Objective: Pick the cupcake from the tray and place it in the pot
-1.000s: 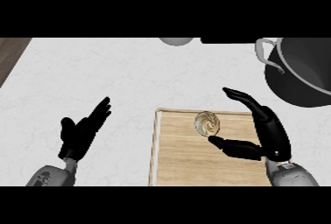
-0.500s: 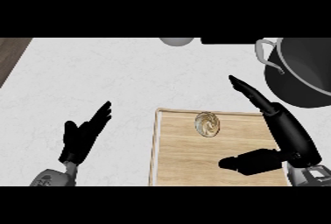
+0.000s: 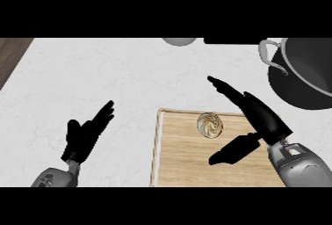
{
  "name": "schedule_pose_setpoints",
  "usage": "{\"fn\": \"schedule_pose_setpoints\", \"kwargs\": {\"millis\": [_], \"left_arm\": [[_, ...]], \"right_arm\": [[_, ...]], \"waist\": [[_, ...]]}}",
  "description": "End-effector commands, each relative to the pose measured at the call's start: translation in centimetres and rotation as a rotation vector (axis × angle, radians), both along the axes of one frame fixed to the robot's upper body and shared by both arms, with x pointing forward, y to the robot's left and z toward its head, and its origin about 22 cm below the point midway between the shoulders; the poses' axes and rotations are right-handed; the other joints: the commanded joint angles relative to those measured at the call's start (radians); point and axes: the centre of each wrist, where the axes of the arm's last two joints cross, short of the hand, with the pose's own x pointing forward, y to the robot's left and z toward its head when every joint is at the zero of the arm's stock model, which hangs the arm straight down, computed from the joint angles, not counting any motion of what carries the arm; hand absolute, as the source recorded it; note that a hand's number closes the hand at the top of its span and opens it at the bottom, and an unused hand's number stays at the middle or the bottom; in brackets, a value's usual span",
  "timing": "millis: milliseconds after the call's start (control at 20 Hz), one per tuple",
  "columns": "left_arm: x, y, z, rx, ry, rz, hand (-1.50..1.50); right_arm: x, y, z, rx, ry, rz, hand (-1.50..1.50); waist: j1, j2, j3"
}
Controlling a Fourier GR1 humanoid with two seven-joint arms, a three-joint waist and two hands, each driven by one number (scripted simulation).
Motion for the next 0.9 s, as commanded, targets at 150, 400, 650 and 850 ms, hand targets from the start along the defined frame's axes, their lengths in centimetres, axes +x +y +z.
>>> {"fn": "schedule_pose_setpoints", "kwargs": {"millis": [150,400,650,850], "left_arm": [[-0.2,0.4,0.5,0.007,0.005,-0.008,0.00],[0.5,0.4,0.6,0.002,0.010,0.007,0.00],[0.4,0.4,0.4,-0.015,0.003,0.014,0.00],[-1.6,1.2,-1.7,0.002,0.015,0.013,0.00]], "right_arm": [[1.9,1.9,-4.9,-0.197,0.143,0.129,-1.50],[3.1,-4.0,-7.7,-0.187,0.107,0.082,-1.50],[3.7,-6.0,-7.8,-0.124,0.049,0.032,-1.50],[3.3,-5.0,-9.4,-0.073,0.092,0.062,-1.50]], "waist": [[0.004,0.000,0.001],[-0.005,-0.001,0.001],[-0.007,-0.001,0.001],[-0.007,-0.002,0.001]]}}
